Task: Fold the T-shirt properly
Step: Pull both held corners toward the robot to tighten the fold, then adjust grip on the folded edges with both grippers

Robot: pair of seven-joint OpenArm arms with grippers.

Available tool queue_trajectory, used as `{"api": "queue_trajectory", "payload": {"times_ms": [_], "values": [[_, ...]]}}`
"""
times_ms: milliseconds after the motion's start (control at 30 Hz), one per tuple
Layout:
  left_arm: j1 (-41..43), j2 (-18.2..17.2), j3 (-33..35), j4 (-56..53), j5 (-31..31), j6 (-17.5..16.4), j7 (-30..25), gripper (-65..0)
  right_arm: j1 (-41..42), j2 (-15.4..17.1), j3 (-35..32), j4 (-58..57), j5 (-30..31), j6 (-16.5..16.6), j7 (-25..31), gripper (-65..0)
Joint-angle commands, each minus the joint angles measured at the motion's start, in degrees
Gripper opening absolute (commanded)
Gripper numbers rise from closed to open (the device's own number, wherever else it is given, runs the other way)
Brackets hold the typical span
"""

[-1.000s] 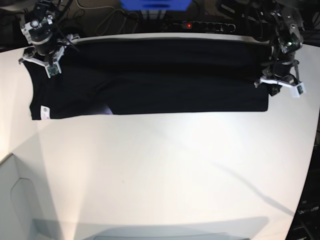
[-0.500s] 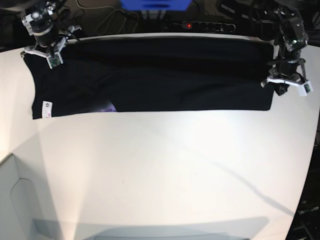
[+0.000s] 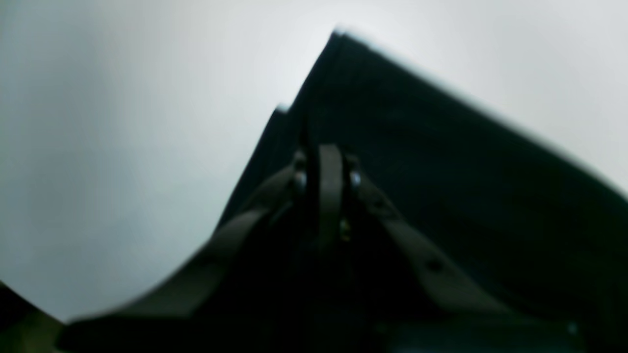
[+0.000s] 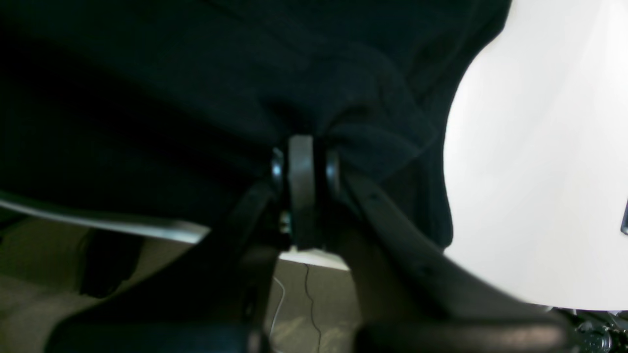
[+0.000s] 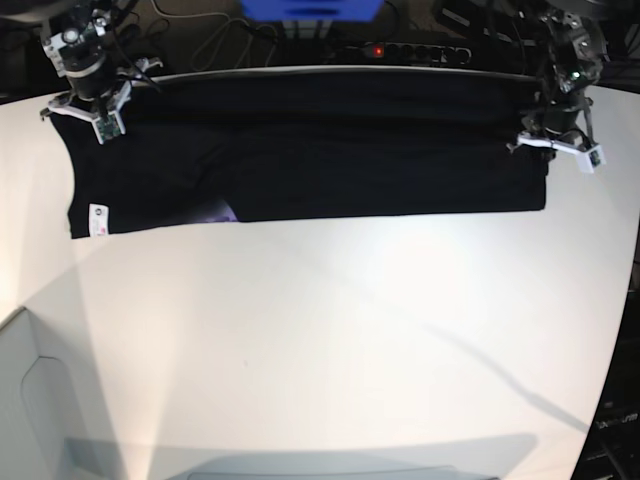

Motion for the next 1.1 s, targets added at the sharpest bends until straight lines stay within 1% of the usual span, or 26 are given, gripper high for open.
{"api": "queue_trajectory", "payload": {"times_ms": [0,67,133,167,233,300,333,400,467,500,600,633,667,700,833,967,1067], "values": [[0.32,-0.54,-0.36,0.30,-0.08,-0.10,-1.14,-64.9,-0.41,0.55,0.40,0.85,0.17,0.78,0.71,-65.0],[0.32,-0.54,-0.45,-0.22,-0.08,-0.10,-1.05,-64.6,-0.41,0.64,0.40,0.85,0.09,0.78,0.01,-59.8],[0.32,-0.54,-0.53,0.04,-0.17,-0.10,-0.61,-64.5,-0.32,0.99,0.40,0.85,0.09,0.78,-1.84,-52.3],[0.41,-0.54,-0.53,0.21,-0.17,-0.10,-0.61,-64.4,-0.32,1.69,0.40,0.85,0.09,0.78,-2.63,-47.7],[0.41,-0.54,-0.53,0.48,-0.17,-0.10,-0.53,-64.4,-0.32,2.40,0.67,0.85,0.26,0.78,-3.07,-39.3],[0.94,-0.54,-0.53,0.57,-0.17,-0.10,-0.53,-64.2,0.03,2.66,1.19,0.94,0.26,0.78,-2.72,-33.4],[1.29,-0.54,-0.53,0.57,-0.17,-0.10,-0.53,-62.9,0.47,2.66,2.16,0.94,0.26,0.78,-2.63,-31.5],[1.55,-0.54,-0.62,1.09,-0.17,-0.10,-0.53,-58.8,1.70,2.40,4.36,0.94,0.26,0.78,-2.63,-30.6],[1.81,-0.54,-0.62,2.15,-0.17,-0.10,-0.53,-50.1,2.93,2.31,5.94,0.94,0.35,0.78,-2.98,-30.7],[2.34,-0.54,-0.62,2.59,-0.17,-0.10,-0.53,-44.6,3.46,2.31,6.29,0.94,0.35,0.78,-2.98,-30.7],[3.04,-0.54,-0.62,4.61,-0.17,-0.10,-0.53,-30.4,4.60,2.22,6.12,0.94,0.35,0.78,-3.07,-30.7],[3.13,-0.54,-0.71,5.31,-0.17,-0.10,-0.53,-26.7,4.87,1.87,6.03,0.94,0.35,0.78,-3.07,-30.7],[3.48,-0.54,-0.71,5.58,-0.17,-0.10,-0.53,-24.4,5.22,1.08,5.94,0.94,0.35,0.78,-3.07,-30.7],[3.57,-0.54,-0.71,5.84,-0.17,-0.10,-0.61,-23.6,5.92,0.37,5.85,0.94,0.35,0.78,-3.07,-30.7],[3.22,-0.54,-0.71,5.14,-0.17,-0.10,-0.61,-23.5,8.12,-2.26,4.89,0.06,0.17,0.78,-3.07,-30.7],[3.22,-0.54,-0.62,5.14,-0.08,-0.10,-0.61,-23.2,8.56,-2.61,2.16,-2.23,0.17,0.78,-3.07,-30.7],[3.22,-0.54,-0.62,4.61,0.10,-0.10,-0.61,-23.2,8.56,-2.61,1.55,-5.21,0.17,0.78,-3.07,-30.7]]}}
